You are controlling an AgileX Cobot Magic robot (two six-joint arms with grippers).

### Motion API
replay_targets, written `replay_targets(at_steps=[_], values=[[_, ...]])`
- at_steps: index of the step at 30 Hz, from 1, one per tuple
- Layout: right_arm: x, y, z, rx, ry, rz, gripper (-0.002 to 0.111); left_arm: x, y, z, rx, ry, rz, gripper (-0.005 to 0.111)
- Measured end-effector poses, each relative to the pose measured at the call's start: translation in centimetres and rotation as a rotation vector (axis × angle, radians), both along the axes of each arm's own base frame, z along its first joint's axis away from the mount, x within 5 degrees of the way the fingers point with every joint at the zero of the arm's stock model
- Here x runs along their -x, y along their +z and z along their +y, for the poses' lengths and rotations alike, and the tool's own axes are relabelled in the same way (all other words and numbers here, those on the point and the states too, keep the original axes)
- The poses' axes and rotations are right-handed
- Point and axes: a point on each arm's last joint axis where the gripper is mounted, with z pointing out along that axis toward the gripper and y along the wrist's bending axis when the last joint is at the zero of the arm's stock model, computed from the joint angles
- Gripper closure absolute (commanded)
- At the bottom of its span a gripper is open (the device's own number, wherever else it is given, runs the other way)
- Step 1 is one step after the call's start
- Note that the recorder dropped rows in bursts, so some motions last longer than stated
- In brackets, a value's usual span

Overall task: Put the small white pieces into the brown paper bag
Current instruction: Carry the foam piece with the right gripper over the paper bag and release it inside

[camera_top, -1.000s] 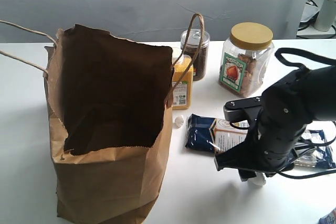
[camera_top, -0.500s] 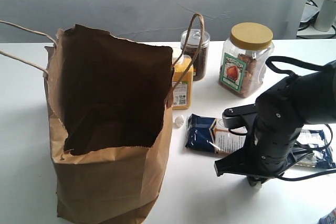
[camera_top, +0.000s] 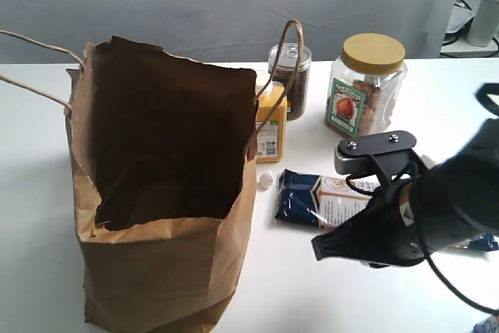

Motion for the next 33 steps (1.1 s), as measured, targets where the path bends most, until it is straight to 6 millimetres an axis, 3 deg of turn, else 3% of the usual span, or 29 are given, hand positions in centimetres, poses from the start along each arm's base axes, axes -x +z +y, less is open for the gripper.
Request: replay_targets(at_steps=[15,22,26,33], values=[[7.6,9.4,-1.7,-0.508,0.228,-0.270,0.108,0.0,0.0,0.0,0.000,0.000,0.000,0.107],[9.5,12.6,-1.9,-0.757,0.309,-0.355,0.108,0.0,0.0,0.0,0.000,0.000,0.000,0.107],[9.2,14.1,-0.6,-0.794,0.343,-0.402,0.108,0.0,0.0,0.0,0.000,0.000,0.000,0.107],[7.2,15.7,5.0,-0.751,0.391,-0.439,0.108,0.0,0.0,0.0,0.000,0.000,0.000,0.107]])
